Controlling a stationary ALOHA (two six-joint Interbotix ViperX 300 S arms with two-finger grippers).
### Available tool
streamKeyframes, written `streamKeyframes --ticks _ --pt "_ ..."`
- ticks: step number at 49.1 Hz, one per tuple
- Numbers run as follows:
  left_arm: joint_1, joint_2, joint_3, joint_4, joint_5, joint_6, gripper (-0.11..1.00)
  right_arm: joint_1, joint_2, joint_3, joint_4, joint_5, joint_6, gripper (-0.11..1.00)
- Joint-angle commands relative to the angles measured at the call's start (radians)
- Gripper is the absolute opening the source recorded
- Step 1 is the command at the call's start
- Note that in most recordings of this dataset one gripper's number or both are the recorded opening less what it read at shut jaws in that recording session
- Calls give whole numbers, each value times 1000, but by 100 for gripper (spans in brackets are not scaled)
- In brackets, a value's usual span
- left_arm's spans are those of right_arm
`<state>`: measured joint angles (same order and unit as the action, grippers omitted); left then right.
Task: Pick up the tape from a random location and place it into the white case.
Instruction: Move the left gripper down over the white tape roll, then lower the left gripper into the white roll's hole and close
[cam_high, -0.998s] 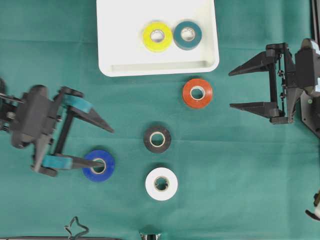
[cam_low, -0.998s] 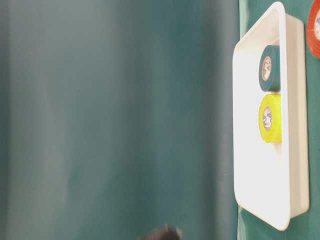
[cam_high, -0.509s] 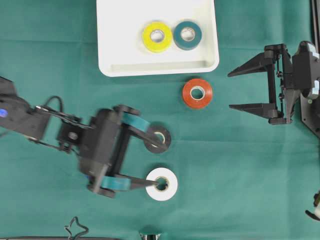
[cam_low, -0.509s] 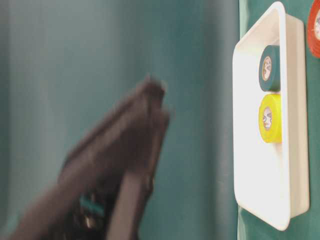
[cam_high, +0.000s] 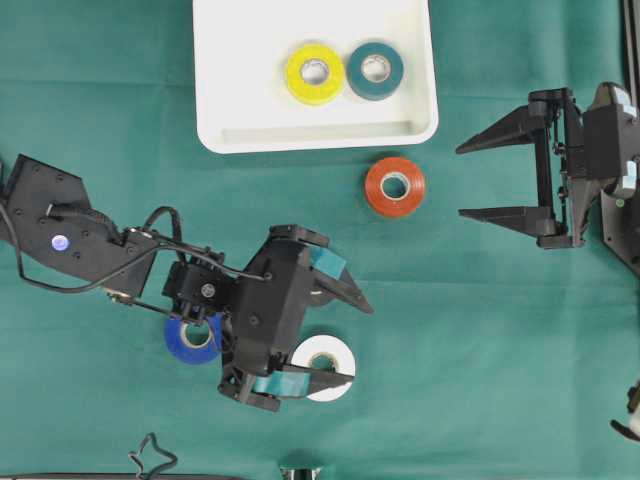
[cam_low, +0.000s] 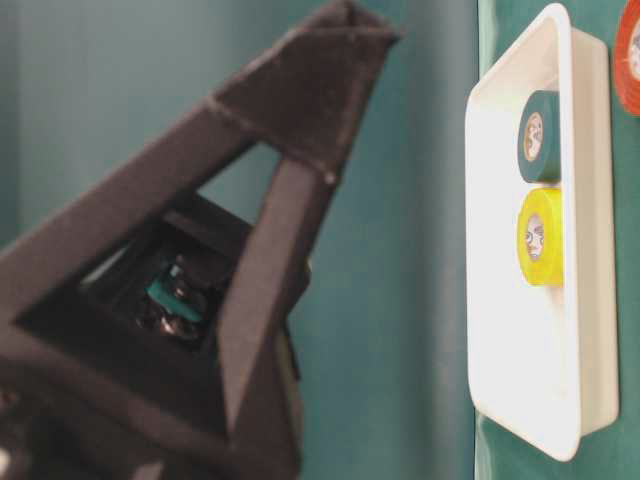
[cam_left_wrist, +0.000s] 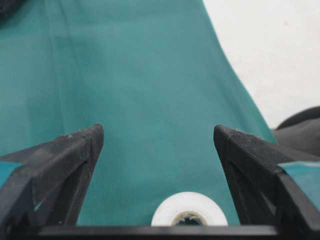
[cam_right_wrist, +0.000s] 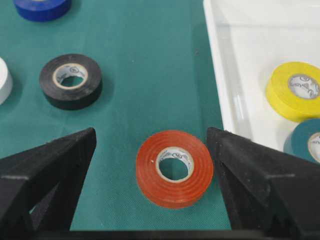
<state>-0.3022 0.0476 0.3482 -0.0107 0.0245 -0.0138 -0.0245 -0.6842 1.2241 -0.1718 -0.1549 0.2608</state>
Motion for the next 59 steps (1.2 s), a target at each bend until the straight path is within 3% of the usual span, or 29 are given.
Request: streamKeyframes --ticks 1,6,19,31,42,59 --pt "5 -5 -51 -2 35 0 96 -2 -2 -25 -2 -5 -3 88" --pt "3 17 -109 -2 138 3 96 -2 -3 -25 -2 -5 -3 88" --pt "-2 115 -324 3 580 5 96 0 -2 -31 -2 -5 -3 88" --pt "-14 196 -503 11 861 6 96 -2 -2 -34 -2 -3 -3 88" --pt "-28 232 -597 11 968 12 96 -2 -2 -38 -2 6 -3 88" --pt "-34 229 -580 11 943 11 96 0 -2 -51 -2 18 -3 88"
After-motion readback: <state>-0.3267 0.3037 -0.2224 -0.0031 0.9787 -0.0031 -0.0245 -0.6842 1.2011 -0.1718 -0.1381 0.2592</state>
